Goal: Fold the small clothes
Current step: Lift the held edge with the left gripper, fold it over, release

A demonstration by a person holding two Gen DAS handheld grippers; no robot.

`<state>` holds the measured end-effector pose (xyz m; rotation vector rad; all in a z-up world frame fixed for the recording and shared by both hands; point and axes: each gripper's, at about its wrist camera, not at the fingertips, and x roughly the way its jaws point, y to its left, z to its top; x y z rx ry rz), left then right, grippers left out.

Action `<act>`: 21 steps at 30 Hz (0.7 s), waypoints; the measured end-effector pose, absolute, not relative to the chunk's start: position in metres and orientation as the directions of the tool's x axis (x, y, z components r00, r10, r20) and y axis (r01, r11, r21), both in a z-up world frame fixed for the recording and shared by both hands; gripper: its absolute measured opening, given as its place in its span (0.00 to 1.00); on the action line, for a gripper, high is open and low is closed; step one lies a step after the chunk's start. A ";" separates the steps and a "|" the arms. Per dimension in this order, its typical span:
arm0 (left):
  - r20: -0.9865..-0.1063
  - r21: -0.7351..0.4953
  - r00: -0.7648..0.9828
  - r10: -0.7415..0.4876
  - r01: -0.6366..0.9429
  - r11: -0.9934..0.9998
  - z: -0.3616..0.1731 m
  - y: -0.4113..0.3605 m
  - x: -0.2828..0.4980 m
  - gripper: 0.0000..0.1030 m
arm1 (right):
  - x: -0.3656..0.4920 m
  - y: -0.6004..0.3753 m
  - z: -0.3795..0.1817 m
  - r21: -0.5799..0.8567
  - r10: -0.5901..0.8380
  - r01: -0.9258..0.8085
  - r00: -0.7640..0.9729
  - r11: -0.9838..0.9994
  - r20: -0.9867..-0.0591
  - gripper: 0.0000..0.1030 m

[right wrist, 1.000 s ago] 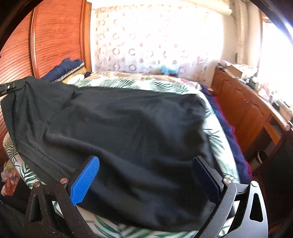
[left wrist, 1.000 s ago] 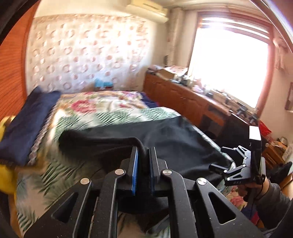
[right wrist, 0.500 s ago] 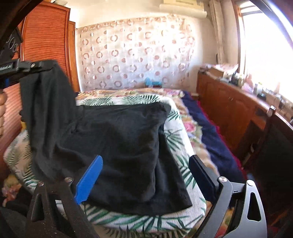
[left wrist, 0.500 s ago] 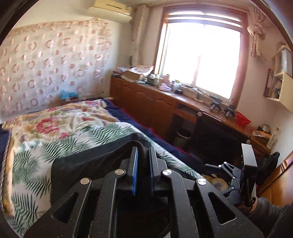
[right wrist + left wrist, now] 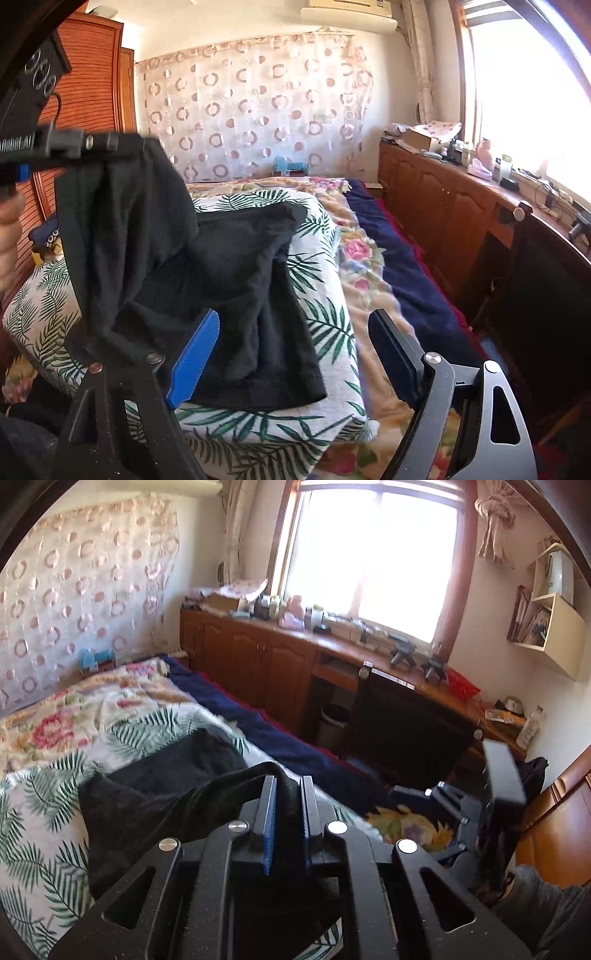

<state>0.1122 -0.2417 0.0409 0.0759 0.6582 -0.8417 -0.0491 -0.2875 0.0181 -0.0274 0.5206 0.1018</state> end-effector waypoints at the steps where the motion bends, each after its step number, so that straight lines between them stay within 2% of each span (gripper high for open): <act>1: -0.574 -0.184 0.481 -0.662 0.712 0.677 0.038 -0.242 0.111 0.12 | -0.050 -0.287 0.018 -0.003 0.086 -0.101 0.862 0.995 -0.499 0.82; 3: -0.576 -0.164 0.490 -0.654 0.714 0.680 0.036 -0.240 0.107 0.16 | -0.052 -0.285 0.018 -0.004 0.083 -0.098 0.861 0.995 -0.501 0.82; 5: -0.567 -0.155 0.496 -0.658 0.720 0.676 0.038 -0.235 0.102 0.37 | -0.050 -0.283 0.019 -0.002 0.083 -0.097 0.860 0.995 -0.503 0.82; 7: -0.559 -0.154 0.499 -0.663 0.723 0.674 0.039 -0.229 0.098 0.46 | -0.044 -0.287 0.019 -0.001 0.086 -0.101 0.859 0.995 -0.505 0.82; 9: -0.558 -0.144 0.515 -0.650 0.712 0.688 0.038 -0.221 0.096 0.63 | -0.042 -0.286 0.020 -0.002 0.087 -0.103 0.859 0.995 -0.505 0.82; 10: -0.554 -0.145 0.523 -0.648 0.706 0.693 0.038 -0.217 0.095 0.76 | -0.038 -0.287 0.020 -0.001 0.091 -0.106 0.858 0.994 -0.505 0.82; 11: -0.549 -0.151 0.527 -0.649 0.701 0.697 0.037 -0.210 0.094 0.79 | -0.033 -0.291 0.018 0.002 0.098 -0.112 0.857 0.994 -0.506 0.82; 21: -0.588 -0.139 0.606 -0.535 0.576 0.806 0.005 -0.133 0.090 0.79 | -0.009 -0.273 0.019 -0.013 0.152 -0.187 0.833 0.982 -0.532 0.82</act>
